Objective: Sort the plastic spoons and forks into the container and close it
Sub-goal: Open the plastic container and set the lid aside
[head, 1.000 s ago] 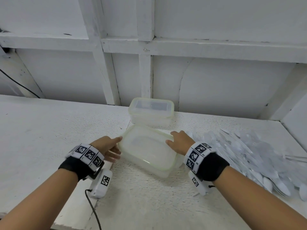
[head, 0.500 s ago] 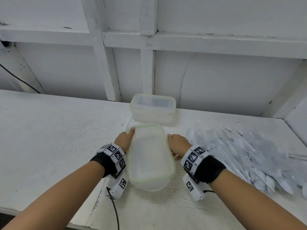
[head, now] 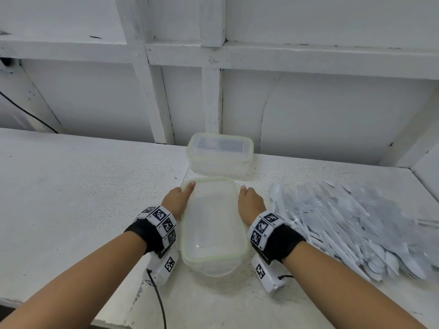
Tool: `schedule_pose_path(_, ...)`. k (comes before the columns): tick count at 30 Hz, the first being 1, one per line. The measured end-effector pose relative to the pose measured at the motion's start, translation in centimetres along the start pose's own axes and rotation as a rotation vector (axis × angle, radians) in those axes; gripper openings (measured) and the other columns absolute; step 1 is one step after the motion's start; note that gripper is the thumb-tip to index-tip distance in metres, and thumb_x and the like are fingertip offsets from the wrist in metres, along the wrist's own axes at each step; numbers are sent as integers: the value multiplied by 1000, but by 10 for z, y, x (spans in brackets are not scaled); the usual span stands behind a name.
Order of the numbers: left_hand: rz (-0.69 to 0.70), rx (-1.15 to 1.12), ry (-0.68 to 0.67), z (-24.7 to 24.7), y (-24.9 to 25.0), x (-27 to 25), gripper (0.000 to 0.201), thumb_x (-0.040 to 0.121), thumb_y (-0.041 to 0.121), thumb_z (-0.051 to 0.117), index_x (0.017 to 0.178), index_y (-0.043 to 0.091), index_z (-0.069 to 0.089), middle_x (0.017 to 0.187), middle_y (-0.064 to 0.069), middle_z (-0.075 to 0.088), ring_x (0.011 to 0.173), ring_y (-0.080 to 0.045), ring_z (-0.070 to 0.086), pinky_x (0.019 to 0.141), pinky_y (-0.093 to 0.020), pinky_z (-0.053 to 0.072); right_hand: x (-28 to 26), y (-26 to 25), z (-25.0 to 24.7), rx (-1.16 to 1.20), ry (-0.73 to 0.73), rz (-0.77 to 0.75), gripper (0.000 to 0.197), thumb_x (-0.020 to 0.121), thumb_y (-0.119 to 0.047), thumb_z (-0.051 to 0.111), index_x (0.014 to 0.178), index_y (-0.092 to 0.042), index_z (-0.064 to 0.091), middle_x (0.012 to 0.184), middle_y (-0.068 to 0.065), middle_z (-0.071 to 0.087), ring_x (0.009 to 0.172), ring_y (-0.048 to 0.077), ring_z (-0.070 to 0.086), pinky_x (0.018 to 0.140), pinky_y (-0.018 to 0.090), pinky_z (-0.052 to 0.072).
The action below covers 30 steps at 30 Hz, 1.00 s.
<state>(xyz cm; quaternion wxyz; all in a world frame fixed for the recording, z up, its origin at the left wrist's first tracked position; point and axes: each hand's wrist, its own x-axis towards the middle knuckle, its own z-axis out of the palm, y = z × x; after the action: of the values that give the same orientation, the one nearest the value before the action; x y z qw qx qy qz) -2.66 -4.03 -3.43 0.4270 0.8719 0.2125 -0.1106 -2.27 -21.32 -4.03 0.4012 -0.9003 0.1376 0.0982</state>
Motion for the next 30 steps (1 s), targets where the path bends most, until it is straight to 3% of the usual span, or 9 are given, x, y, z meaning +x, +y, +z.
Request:
schedule_pose_path(5, -46, -89, -106, -11, -8, 5, 76, 92, 64, 24, 124, 0, 51, 120, -17, 58, 105, -33, 57, 92, -41, 46, -1, -1, -6, -60, -41, -5, 43, 102, -29, 22, 123, 1, 46, 124, 19, 54, 111, 32, 53, 87, 34, 40)
schedule_pose_path(7, -122, -220, -177, -20, -10, 3, 65, 92, 57, 37, 122, 1, 51, 108, -16, 62, 92, -33, 63, 82, -47, 54, -6, -3, -13, -124, -46, -59, 39, 101, -27, 27, 124, -1, 46, 123, 18, 54, 108, 30, 54, 82, 32, 40)
schedule_pose_path(9, -154, -247, -265, -31, -6, -8, 42, 96, 35, 48, 116, -2, 55, 91, -16, 62, 75, -28, 63, 70, -39, 56, -16, -9, -23, -230, -39, -182, 38, 100, -26, 31, 130, -6, 42, 128, 16, 49, 110, 29, 52, 82, 31, 39)
schedule_pose_path(12, -125, -183, -329, -47, -1, -16, 24, 95, 16, 52, 106, -4, 57, 81, -15, 62, 65, -26, 61, 60, -33, 57, -41, -24, -37, -320, -111, -394, 45, 98, -34, 37, 138, -13, 36, 139, 14, 39, 123, 28, 44, 98, 36, 38)
schedule_pose_path(18, 26, -209, -289, -65, 30, -28, 17, 90, 17, 60, 93, 0, 59, 80, -11, 64, 65, -19, 63, 56, -25, 56, -101, -46, -38, -605, -377, -642, 85, 79, -72, 45, 146, -28, 17, 145, 7, 32, 130, 27, 39, 99, 41, 39)
schedule_pose_path(22, 95, -478, -280, -63, 50, -34, 22, 95, 22, 52, 91, 2, 61, 77, -10, 59, 57, -15, 60, 55, -24, 57, -112, -49, -39, -549, -220, -663, 75, 85, -55, 51, 144, -24, 19, 133, 10, 42, 114, 30, 50, 88, 38, 43)
schedule_pose_path(26, 45, -472, -202, -52, 50, -31, 44, 98, 45, 37, 104, 7, 57, 94, -11, 58, 82, -24, 58, 73, -37, 53, -110, -53, -58, -359, -68, -697, 44, 90, -26, 46, 131, -10, 41, 113, 12, 57, 100, 28, 56, 83, 36, 47)
schedule_pose_path(28, 16, -115, -140, -46, 36, -26, 48, 97, 44, 41, 128, 7, 44, 125, -13, 50, 109, -30, 52, 86, -43, 49, -104, -50, -72, -239, 3, -682, 36, 91, -16, 43, 126, -7, 47, 105, 12, 61, 87, 25, 57, 75, 34, 49)
schedule_pose_path(30, -10, 120, -141, -36, 18, -21, 61, 94, 36, 50, 142, 8, 25, 141, -16, 40, 118, -33, 49, 90, -47, 49, -94, -43, -85, -108, 64, -623, 34, 91, -10, 42, 124, -6, 51, 103, 13, 63, 79, 25, 57, 70, 33, 48)
